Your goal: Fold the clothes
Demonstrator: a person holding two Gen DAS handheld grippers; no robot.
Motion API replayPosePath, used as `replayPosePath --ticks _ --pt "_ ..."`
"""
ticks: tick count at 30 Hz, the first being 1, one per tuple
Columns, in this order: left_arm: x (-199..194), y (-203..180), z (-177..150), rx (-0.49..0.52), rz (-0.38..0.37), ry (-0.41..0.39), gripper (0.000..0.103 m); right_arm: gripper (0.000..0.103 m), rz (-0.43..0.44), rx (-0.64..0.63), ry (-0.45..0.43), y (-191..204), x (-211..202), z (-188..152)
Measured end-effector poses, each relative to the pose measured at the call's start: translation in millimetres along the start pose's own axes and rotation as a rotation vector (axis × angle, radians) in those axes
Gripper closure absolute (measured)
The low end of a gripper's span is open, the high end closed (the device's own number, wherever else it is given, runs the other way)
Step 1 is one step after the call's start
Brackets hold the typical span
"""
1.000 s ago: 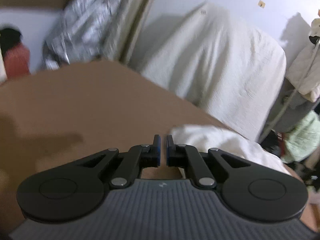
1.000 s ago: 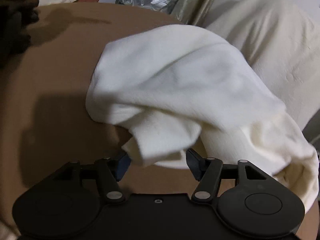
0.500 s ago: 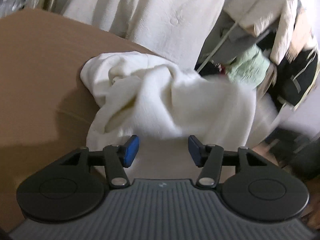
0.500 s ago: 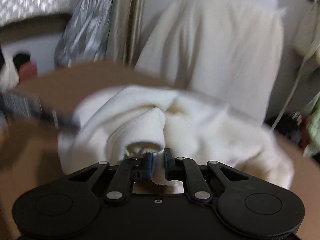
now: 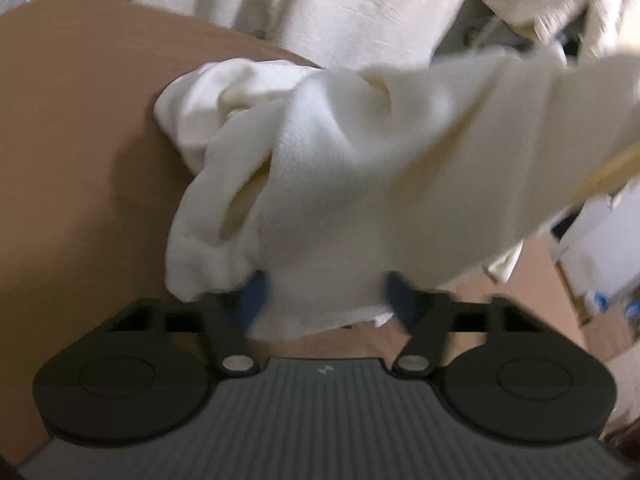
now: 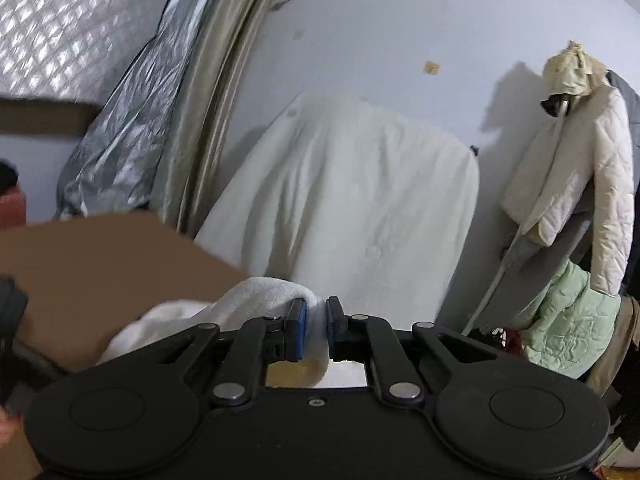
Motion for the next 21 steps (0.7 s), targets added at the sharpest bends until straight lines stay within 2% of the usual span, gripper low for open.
replayPosePath --ticks 1,4,8,10,11,15,17,18,19,21 --pt "1.5 -3.5 0.4 0.028 0.016 0.006 0.103 0.092 -0.018 -0.003 -0.014 -3.6 -2.1 3.2" --pt "-3.7 -9.5 3.4 0.064 0.075 -0.056 0.103 0.092 -0.059 -0.009 -0.045 -14.2 -6.1 11.5" --pt "-35.3 2.2 16.2 0.04 0.182 -0.203 0.103 0.091 0.006 0.038 0.041 -24.3 28.9 -8.3" --pt "-47.0 16.7 19.0 -0.009 0.263 -0.239 0.103 0.09 0.026 0.047 0.074 -29.0 45.2 -22.7" --pt "-50.1 22.9 18.9 -0.026 0.276 -0.239 0.103 0.09 0.036 0.052 0.091 -31.4 53.4 -29.9" --pt "-39.6 20.7 8.2 -0.006 0.215 -0.148 0.098 0.09 0.01 0.08 0.16 -43.5 86.8 -48.4" --pt "-31.6 13.1 1.5 0.021 0.188 -0.099 0.09 0.089 -0.003 0.102 0.183 -51.2 100.2 -52.8" --pt "-27.6 9.3 -1.9 0.034 0.174 -0.075 0.075 0.089 -0.008 0.113 0.193 -55.0 106.8 -54.2" --pt "-22.5 4.3 -4.5 0.059 0.179 -0.056 0.052 0.089 -0.013 0.12 0.202 -57.9 113.4 -54.6" --pt "-8.8 -4.5 -6.6 0.12 0.244 -0.042 0.028 0.089 -0.024 0.124 0.215 -62.2 124.6 -54.5"
Point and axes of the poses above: each gripper's, at about its wrist camera, not at the fingertips, and x roughly the way its jaws point, y to its left, z to its top, the point moved 5 cm from there along x, roughly the way its jaws point, and after that the axes turned 14 degrees about y, right-handed, at the moved point
